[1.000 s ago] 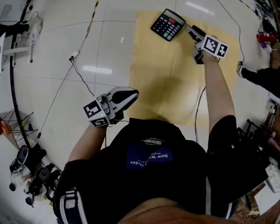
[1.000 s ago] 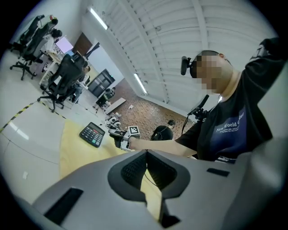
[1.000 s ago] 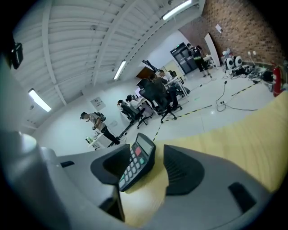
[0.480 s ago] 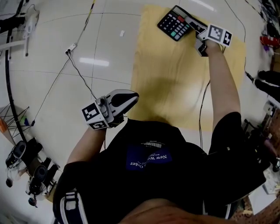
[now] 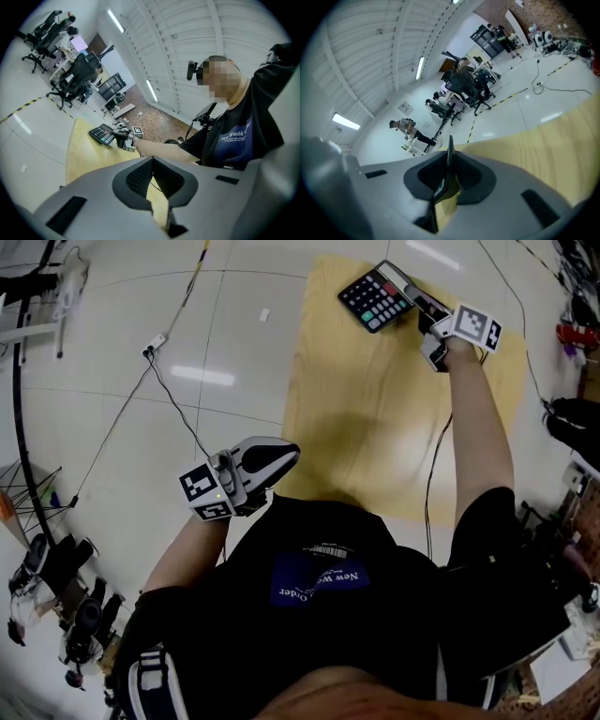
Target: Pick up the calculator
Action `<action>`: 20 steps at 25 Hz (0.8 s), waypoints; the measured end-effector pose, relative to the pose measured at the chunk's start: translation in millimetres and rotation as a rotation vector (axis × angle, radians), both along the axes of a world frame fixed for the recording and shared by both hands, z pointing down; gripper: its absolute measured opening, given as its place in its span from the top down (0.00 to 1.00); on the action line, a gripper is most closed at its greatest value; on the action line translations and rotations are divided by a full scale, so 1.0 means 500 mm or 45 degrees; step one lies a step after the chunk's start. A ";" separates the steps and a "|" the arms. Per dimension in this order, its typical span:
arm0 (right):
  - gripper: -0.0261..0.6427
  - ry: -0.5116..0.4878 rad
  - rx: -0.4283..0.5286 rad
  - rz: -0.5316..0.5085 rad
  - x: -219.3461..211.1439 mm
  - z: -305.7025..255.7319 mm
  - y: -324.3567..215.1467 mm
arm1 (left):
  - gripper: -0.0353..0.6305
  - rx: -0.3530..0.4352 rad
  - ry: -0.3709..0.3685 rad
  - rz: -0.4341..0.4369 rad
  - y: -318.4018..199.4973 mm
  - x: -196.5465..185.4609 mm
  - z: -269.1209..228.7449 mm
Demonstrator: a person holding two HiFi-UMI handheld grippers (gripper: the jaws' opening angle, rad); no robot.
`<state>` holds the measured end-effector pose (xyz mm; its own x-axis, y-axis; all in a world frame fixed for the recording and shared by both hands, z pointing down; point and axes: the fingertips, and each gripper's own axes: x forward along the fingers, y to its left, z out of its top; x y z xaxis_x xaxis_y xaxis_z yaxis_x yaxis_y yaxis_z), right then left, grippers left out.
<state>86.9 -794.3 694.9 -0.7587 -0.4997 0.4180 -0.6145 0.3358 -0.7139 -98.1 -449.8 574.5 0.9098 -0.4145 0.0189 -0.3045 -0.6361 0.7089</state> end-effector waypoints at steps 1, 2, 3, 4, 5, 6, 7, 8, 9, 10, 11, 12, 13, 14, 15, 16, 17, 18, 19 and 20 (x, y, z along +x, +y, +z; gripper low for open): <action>0.91 -0.004 0.018 0.001 0.001 -0.001 -0.001 | 0.94 0.001 0.001 -0.002 -0.006 0.000 0.006; 0.91 0.004 0.037 0.001 0.004 -0.007 0.003 | 0.94 0.003 0.002 -0.001 -0.008 0.001 0.006; 0.91 -0.001 0.048 0.002 0.008 -0.016 0.011 | 0.94 0.008 0.003 0.001 -0.008 0.002 0.002; 0.91 -0.029 0.051 0.010 0.012 -0.027 0.021 | 0.94 0.015 0.005 0.004 -0.009 0.004 -0.004; 0.91 -0.079 0.050 0.022 0.016 -0.040 0.032 | 0.94 0.026 0.007 0.006 -0.009 0.004 -0.012; 0.91 -0.147 0.052 0.033 0.018 -0.058 0.046 | 0.94 0.038 0.009 0.006 -0.010 0.005 -0.020; 0.91 -0.218 0.061 0.039 0.018 -0.081 0.062 | 0.94 0.052 0.012 0.006 -0.010 0.006 -0.028; 0.91 -0.274 0.071 0.048 0.021 -0.106 0.083 | 0.94 0.067 0.014 0.005 -0.009 0.007 -0.037; 0.91 -0.316 0.078 0.065 0.027 -0.130 0.107 | 0.94 0.085 0.013 0.005 -0.007 0.010 -0.046; 0.91 -0.346 0.083 0.088 0.036 -0.153 0.133 | 0.94 0.104 0.011 0.007 -0.005 0.014 -0.055; 0.91 -0.365 0.089 0.114 0.048 -0.176 0.160 | 0.94 0.124 0.007 0.009 -0.003 0.018 -0.065; 0.91 -0.382 0.096 0.139 0.059 -0.200 0.186 | 0.94 0.142 0.005 0.010 -0.002 0.022 -0.077; 0.91 -0.401 0.101 0.160 0.067 -0.224 0.210 | 0.94 0.158 0.006 0.009 -0.003 0.025 -0.092; 0.91 -0.420 0.102 0.178 0.071 -0.249 0.233 | 0.94 0.171 0.010 0.007 -0.007 0.025 -0.108; 0.91 -0.435 0.104 0.190 0.072 -0.273 0.255 | 0.94 0.184 0.014 0.006 -0.012 0.025 -0.125; 0.91 -0.444 0.107 0.198 0.073 -0.298 0.277 | 0.94 0.199 0.017 0.006 -0.016 0.024 -0.142; 0.91 -0.448 0.112 0.202 0.074 -0.322 0.301 | 0.94 0.216 0.018 0.009 -0.018 0.024 -0.159; 0.91 -0.450 0.119 0.204 0.078 -0.346 0.327 | 0.94 0.237 0.019 0.011 -0.017 0.027 -0.176; 0.91 -0.452 0.130 0.205 0.084 -0.372 0.354 | 0.94 0.260 0.022 0.014 -0.015 0.031 -0.193; 0.91 -0.453 0.146 0.204 0.091 -0.398 0.380 | 0.94 0.283 0.028 0.015 -0.013 0.037 -0.212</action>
<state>132.5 -604.3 496.0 -0.7549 -0.6511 0.0783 -0.3869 0.3457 -0.8549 -79.8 -456.2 468.5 0.9140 -0.3952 -0.0919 -0.2818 -0.7812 0.5571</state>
